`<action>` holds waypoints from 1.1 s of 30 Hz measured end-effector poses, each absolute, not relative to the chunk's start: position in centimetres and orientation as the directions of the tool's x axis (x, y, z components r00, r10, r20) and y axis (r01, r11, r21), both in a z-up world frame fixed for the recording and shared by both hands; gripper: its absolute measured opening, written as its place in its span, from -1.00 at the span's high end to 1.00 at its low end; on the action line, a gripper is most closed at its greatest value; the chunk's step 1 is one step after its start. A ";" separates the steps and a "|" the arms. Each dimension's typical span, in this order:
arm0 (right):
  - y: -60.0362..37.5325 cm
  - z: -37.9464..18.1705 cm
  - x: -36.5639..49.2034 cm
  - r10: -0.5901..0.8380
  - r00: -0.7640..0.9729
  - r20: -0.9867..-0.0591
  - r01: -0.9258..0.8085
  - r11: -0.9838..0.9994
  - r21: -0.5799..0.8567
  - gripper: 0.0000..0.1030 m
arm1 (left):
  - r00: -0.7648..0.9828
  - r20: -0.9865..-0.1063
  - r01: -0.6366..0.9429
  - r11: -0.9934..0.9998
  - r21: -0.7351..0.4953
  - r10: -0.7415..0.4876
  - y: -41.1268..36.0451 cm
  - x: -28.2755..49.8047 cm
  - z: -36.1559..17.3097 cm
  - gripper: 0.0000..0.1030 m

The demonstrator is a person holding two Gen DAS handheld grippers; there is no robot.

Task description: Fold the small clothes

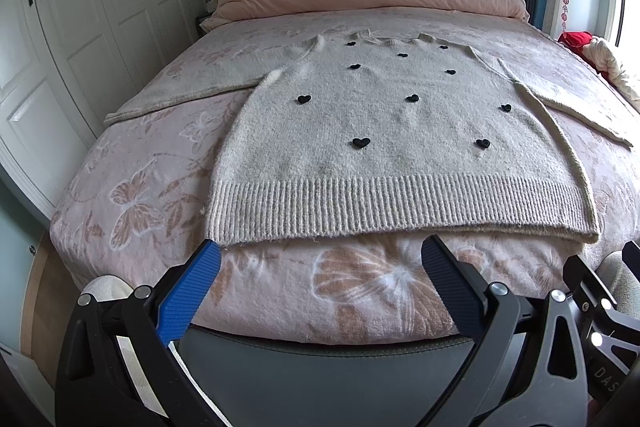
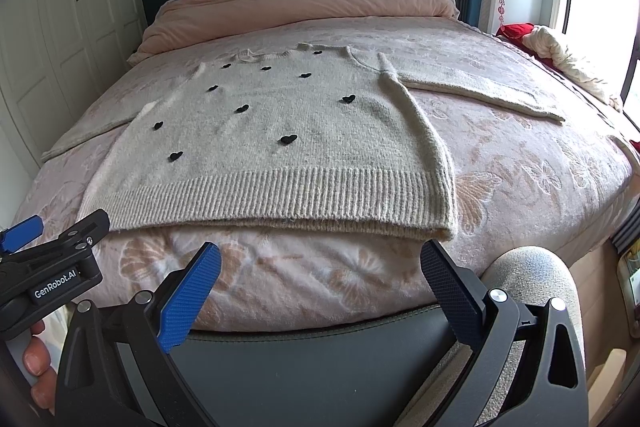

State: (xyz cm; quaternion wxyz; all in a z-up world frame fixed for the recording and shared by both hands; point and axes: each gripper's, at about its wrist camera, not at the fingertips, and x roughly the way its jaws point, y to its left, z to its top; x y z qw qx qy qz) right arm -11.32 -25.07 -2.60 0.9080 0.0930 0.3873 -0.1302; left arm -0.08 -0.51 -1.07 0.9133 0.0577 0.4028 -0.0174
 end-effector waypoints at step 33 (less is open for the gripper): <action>-76.9 -11.7 2.8 -0.244 0.565 -0.788 0.807 0.363 0.466 0.82 | 0.589 -0.804 -0.004 0.995 0.097 0.080 -2.3 11.0 -3.7 -0.91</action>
